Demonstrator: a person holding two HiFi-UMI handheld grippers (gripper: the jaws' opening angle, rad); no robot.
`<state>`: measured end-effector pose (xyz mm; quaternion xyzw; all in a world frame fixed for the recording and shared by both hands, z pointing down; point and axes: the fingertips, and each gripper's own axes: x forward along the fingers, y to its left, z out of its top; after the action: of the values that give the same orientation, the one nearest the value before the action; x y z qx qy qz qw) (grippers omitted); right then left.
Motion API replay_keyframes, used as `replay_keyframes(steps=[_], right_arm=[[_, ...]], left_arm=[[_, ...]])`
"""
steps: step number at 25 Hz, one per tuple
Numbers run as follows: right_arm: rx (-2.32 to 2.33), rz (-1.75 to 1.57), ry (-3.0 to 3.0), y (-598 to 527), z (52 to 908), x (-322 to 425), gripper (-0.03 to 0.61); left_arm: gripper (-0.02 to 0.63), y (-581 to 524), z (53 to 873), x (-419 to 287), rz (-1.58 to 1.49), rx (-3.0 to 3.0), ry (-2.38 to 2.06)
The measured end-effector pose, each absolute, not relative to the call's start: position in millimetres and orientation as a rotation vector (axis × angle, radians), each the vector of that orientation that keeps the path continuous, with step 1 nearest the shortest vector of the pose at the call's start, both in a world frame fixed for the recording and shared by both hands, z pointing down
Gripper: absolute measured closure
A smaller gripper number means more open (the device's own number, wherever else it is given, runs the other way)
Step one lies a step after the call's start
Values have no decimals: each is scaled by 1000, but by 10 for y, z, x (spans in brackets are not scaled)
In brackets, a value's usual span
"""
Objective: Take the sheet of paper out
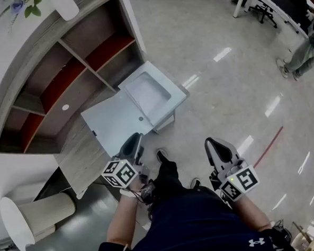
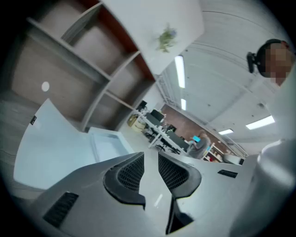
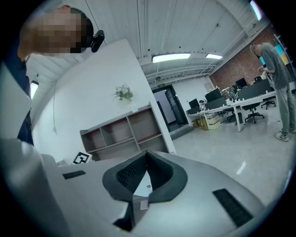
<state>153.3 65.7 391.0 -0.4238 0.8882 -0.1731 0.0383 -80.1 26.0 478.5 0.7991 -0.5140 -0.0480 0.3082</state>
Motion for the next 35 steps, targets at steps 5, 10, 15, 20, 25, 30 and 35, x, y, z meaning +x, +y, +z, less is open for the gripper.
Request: replay_keyframes(steps=[5, 10, 15, 20, 25, 30, 35], right_arm=[[-1252, -551, 2737, 1461, 3960, 1993, 566], [-1193, -576, 2754, 1940, 3985, 2084, 566], [-1215, -554, 2727, 2244, 3910, 2157, 566], [-1310, -588, 2699, 2425, 4029, 2086, 566], [-1333, -606, 2739, 2494, 4063, 1686, 566], [-1396, -446, 2780, 2512, 3859, 1329, 566], [-1488, -379, 2735, 2433, 3721, 1012, 566]], left_arm=[[541, 1552, 4167, 487, -140, 2307, -1231], [546, 2303, 4043, 1155, -92, 2372, -1099], [546, 2587, 4023, 1275, -62, 2382, -1038], [549, 2686, 3929, 1077, -44, 2429, -1030], [566, 2662, 3852, 518, -78, 2425, -1119], [600, 2628, 3601, 51, -85, 2523, -1163], [601, 2653, 3574, -321, -43, 2610, -1113]])
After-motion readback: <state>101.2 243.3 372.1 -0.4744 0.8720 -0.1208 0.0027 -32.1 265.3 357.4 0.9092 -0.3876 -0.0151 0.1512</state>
